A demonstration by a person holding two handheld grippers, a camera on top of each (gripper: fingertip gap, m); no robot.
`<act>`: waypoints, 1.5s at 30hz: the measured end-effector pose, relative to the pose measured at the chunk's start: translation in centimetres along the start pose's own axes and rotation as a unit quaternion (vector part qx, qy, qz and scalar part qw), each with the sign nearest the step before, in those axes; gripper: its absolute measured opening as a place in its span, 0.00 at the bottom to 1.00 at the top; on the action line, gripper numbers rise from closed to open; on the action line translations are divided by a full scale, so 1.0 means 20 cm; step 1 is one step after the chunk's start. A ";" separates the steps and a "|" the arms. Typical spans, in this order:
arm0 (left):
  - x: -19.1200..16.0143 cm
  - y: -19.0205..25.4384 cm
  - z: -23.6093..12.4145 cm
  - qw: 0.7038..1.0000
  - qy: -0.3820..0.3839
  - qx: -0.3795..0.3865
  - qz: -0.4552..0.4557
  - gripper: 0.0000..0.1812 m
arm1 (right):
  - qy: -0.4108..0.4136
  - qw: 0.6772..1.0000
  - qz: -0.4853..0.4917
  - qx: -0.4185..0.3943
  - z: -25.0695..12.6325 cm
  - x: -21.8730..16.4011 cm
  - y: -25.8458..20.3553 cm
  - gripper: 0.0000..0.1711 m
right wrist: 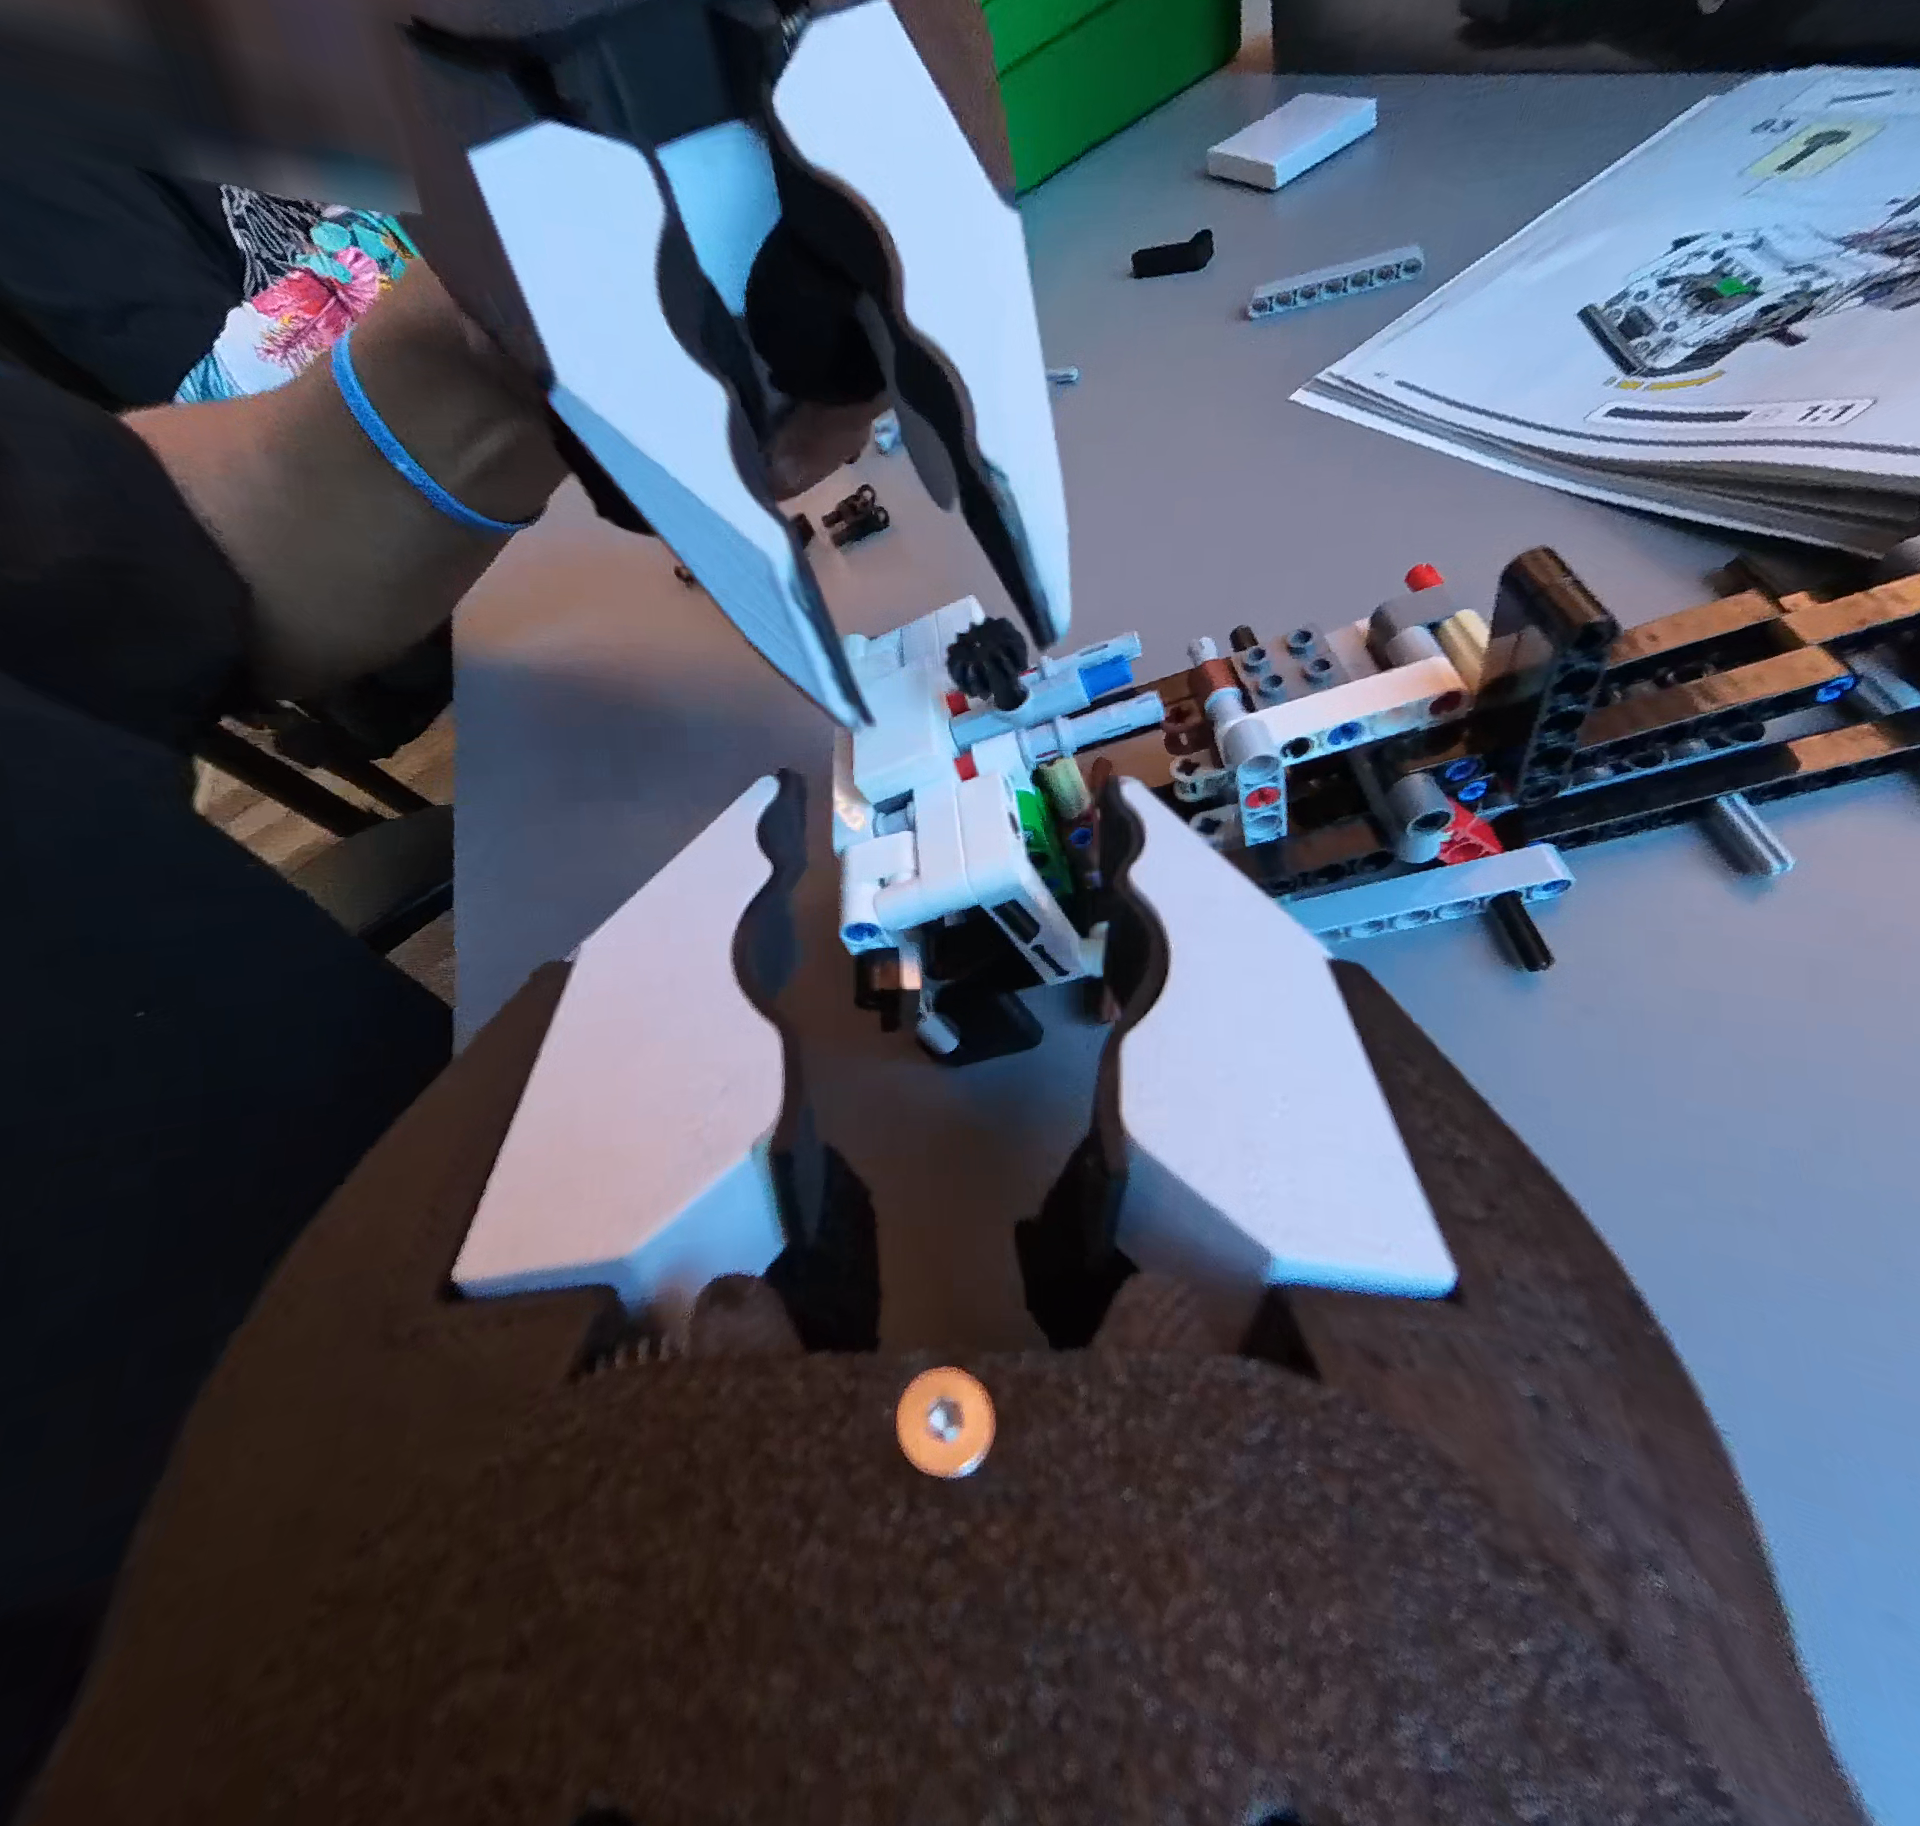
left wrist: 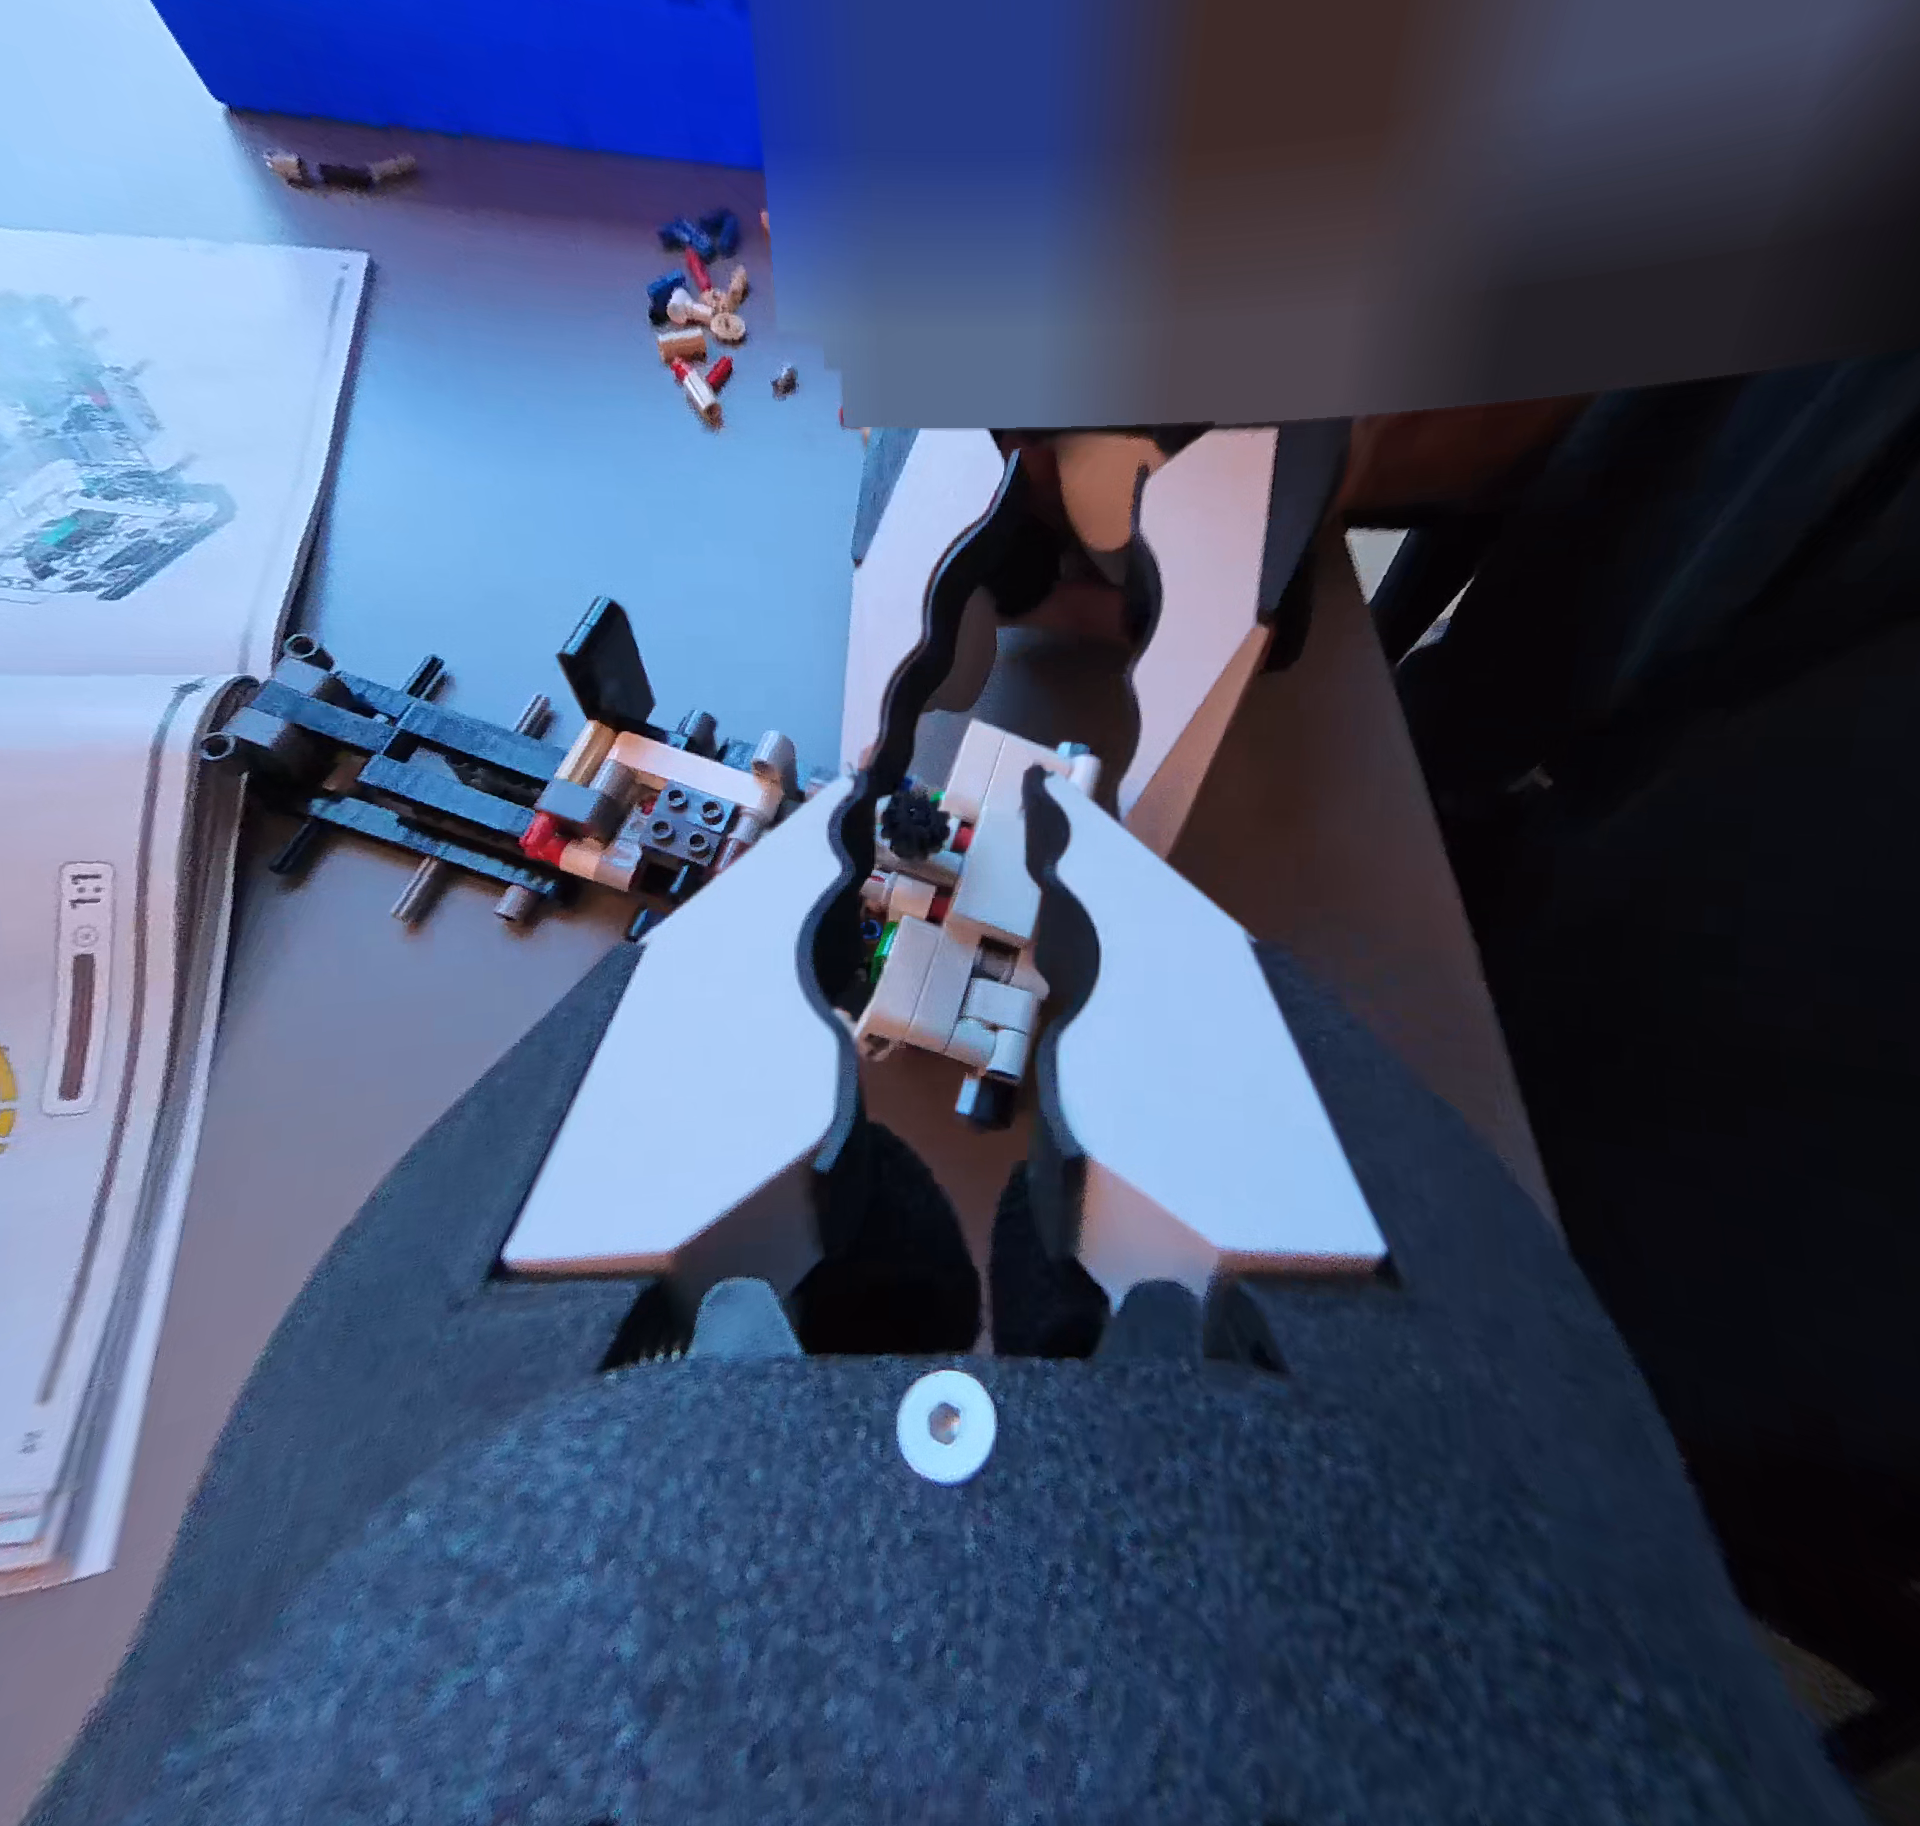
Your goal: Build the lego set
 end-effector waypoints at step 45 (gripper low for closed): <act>-0.07 -0.01 0.00 0.997 0.058 0.036 0.047 0.05 | -0.053 0.996 0.003 0.065 0.06 -0.03 -0.01 0.29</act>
Point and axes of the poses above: each gripper's, where its closed fingertips meet, z out along the fingers, x out of its top, y = z × x across the jaws, the point moved 3 cm from there along -z, back along the fingers, and after that the axes turned 5 degrees about y, right-handed, at the moved point
